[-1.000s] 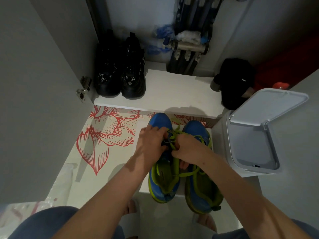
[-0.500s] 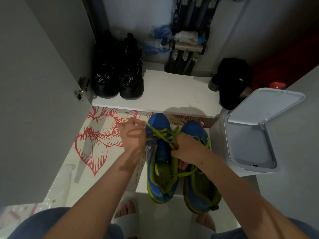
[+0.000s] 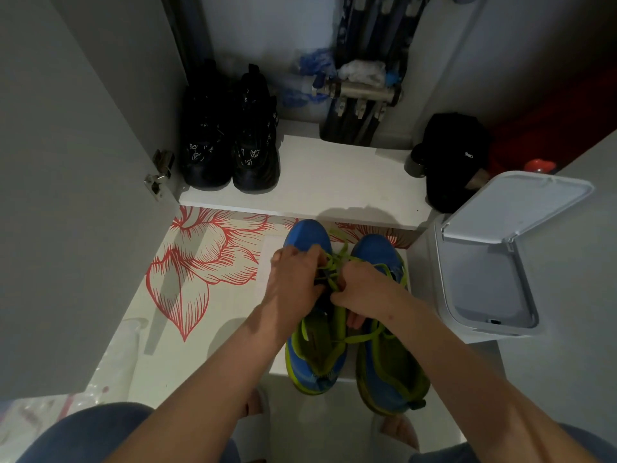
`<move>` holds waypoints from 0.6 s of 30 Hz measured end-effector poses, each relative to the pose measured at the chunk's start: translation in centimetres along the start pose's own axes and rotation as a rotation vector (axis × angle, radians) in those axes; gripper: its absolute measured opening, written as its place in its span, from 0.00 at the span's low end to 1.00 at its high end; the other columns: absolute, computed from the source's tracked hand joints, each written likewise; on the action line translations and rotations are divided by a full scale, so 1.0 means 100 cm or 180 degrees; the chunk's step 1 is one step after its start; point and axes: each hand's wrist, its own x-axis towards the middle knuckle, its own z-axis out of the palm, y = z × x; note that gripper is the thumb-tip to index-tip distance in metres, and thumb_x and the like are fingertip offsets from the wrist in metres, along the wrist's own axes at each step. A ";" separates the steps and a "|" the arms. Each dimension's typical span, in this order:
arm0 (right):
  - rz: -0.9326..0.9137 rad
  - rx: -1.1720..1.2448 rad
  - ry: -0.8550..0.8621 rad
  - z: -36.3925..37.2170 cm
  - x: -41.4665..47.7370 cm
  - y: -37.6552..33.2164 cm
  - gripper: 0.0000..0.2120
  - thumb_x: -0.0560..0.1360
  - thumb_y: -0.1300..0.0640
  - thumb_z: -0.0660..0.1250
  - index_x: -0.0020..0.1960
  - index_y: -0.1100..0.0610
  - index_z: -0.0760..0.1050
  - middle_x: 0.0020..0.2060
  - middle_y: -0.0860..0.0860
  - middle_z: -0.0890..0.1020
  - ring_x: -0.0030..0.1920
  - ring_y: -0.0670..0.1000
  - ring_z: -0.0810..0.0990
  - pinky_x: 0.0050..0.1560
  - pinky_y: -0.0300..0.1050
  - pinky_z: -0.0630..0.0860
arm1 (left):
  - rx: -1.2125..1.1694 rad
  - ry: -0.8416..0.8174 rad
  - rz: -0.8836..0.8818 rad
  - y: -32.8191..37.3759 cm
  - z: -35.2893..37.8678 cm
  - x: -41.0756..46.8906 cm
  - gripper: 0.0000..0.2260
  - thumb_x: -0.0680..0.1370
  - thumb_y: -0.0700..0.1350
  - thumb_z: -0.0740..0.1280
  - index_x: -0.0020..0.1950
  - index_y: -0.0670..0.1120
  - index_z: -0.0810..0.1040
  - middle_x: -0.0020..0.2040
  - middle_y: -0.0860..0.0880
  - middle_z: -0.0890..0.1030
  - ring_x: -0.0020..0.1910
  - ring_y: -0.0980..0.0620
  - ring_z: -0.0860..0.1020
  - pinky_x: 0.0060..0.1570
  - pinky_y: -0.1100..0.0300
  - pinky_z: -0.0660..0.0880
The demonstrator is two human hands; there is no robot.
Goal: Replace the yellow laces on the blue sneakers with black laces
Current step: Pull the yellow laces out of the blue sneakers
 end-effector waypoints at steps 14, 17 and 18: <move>0.0077 0.0096 0.0032 0.002 -0.001 0.001 0.15 0.77 0.62 0.62 0.33 0.58 0.62 0.49 0.71 0.78 0.49 0.67 0.79 0.53 0.63 0.75 | -0.4006 0.0747 -0.2838 -0.031 -0.028 0.021 0.10 0.80 0.37 0.57 0.40 0.47 0.69 0.44 0.46 0.72 0.38 0.50 0.74 0.37 0.59 0.71; 0.0067 0.0097 0.0019 0.001 -0.002 -0.001 0.17 0.77 0.62 0.62 0.32 0.57 0.61 0.50 0.72 0.77 0.50 0.67 0.79 0.53 0.63 0.75 | -0.2282 0.0731 -0.2039 -0.024 -0.026 0.014 0.15 0.78 0.34 0.59 0.63 0.44 0.69 0.55 0.41 0.71 0.49 0.46 0.74 0.45 0.55 0.74; 0.0067 0.0093 0.0023 0.001 -0.002 -0.001 0.17 0.77 0.62 0.62 0.32 0.57 0.60 0.50 0.72 0.77 0.50 0.67 0.79 0.53 0.63 0.75 | -0.1355 0.0798 -0.1546 -0.020 -0.023 0.012 0.18 0.76 0.35 0.61 0.66 0.46 0.70 0.60 0.41 0.68 0.55 0.44 0.72 0.49 0.53 0.74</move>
